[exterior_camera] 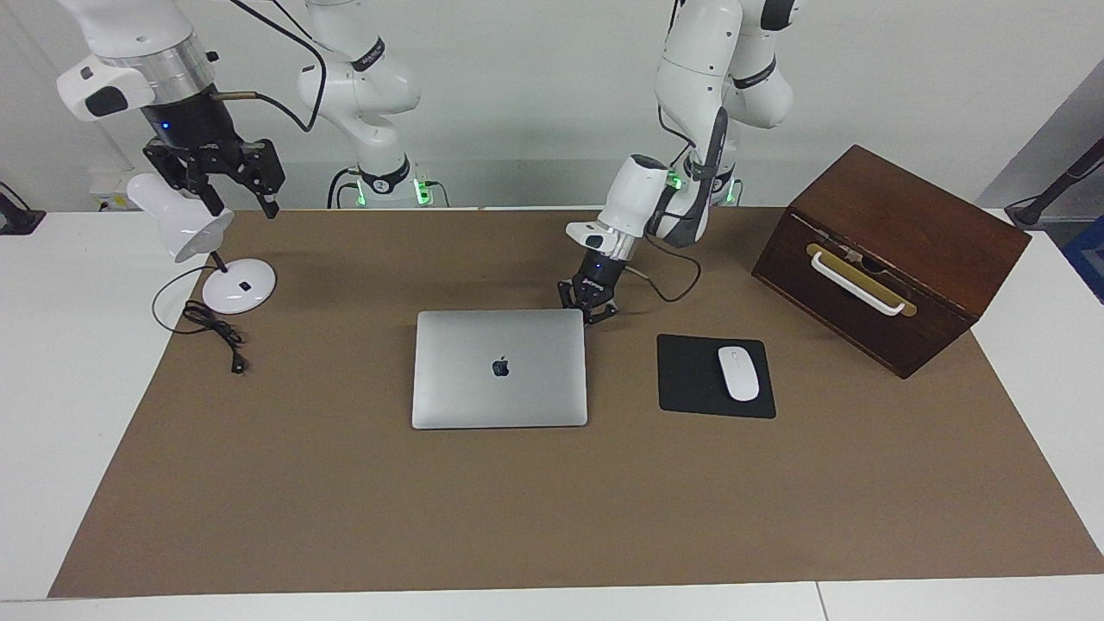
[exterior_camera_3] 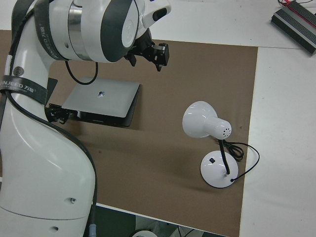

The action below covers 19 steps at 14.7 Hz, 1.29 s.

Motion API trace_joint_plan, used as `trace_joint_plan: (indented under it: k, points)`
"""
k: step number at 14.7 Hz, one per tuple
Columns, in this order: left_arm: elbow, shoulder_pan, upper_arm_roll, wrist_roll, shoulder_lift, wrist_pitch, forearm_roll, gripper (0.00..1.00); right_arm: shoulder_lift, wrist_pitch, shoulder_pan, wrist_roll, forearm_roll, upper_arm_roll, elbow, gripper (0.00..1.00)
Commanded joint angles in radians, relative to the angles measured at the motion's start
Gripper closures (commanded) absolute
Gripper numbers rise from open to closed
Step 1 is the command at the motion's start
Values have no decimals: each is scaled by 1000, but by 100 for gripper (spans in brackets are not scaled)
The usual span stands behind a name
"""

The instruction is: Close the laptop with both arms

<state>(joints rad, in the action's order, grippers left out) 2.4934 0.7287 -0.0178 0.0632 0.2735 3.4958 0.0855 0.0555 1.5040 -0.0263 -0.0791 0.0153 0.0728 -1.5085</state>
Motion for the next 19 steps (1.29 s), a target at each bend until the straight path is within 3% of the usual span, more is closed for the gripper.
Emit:
trace_joint_plan:
  k: [1,6,16,19]
  points:
    - [-27,9,7,49,46,-6,-15,100,35,-43,45,54,-11,-13,-27,0]
    - [-19,8,7,56,3,-50,-15,100,47,-38,60,44,-9,-11,-53,0]
    - [-2,8,7,55,-154,-283,-13,100,60,-4,65,25,-11,-13,-81,0]
    - [9,8,7,46,-226,-407,-13,100,60,-2,63,27,-9,-15,-90,0]
